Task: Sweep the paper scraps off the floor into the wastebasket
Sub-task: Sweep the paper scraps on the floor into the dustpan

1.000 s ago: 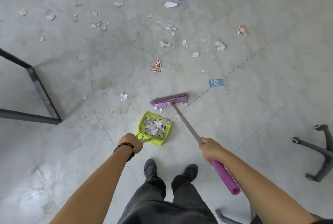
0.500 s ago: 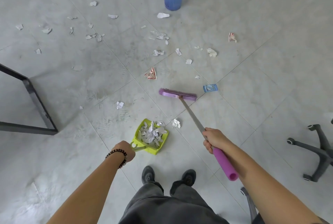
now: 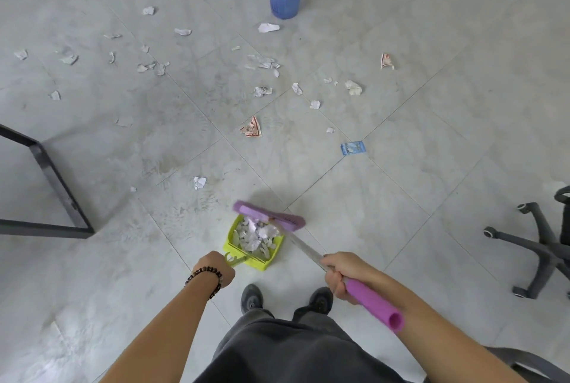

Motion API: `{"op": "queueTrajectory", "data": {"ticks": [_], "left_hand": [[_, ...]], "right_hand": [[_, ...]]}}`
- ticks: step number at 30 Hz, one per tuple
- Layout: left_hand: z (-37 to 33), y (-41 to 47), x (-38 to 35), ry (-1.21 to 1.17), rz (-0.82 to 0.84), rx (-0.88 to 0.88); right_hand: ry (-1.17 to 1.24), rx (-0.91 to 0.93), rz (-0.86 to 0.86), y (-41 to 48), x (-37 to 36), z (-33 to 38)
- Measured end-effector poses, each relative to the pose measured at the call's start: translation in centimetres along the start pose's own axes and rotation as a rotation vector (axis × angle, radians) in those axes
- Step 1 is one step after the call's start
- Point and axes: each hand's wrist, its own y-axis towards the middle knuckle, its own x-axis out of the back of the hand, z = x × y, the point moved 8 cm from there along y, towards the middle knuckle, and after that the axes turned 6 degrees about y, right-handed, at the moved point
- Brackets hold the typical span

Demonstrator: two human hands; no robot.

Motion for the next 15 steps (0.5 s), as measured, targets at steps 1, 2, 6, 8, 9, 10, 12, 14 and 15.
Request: {"op": "queueTrajectory", "data": {"ticks": [1,2,6,8,9,10,12,14,15], "left_hand": [[0.1,-0.1,0.2,0.001,0.002,0.004],[0.3,-0.4,0.2,0.005,0.004,0.007],[1.8,-1.9,-0.7,0.022,-0.026,0.008],[2.5,-2.6,-1.6,-0.03,-0.03,0.022],[2.8,-3.1,-2.0,-0.072,-0.029,0.036],[3.0,-3.6,-2.4,-0.112,-0.028,0.051],[3.3,-4.7,-3.0,-0.18,-0.036,0.077],[3.7,-5.9,-3.4,-0.264,-0.055,0.106],[3.9,-6.5,-3.5,-0.316,-0.065,0.123]], "right_hand": [[0.023,-0.014,0.023,-0.7,0.2,0.3],[0.028,-0.011,0.034,-1.3,0.3,0.7],[-0.047,0.037,0.051,-2.1,-0.5,2.0],[-0.118,0.083,0.062,-2.4,-1.6,2.8],[-0.162,0.112,0.058,-2.4,-2.0,3.3],[-0.209,0.142,0.05,-2.2,-2.5,3.8],[-0.32,0.218,0.031,-1.6,-3.2,4.5],[-0.469,0.327,-0.001,-0.6,-3.7,5.5],[-0.527,0.376,-0.014,-0.2,-4.0,6.0]]}}
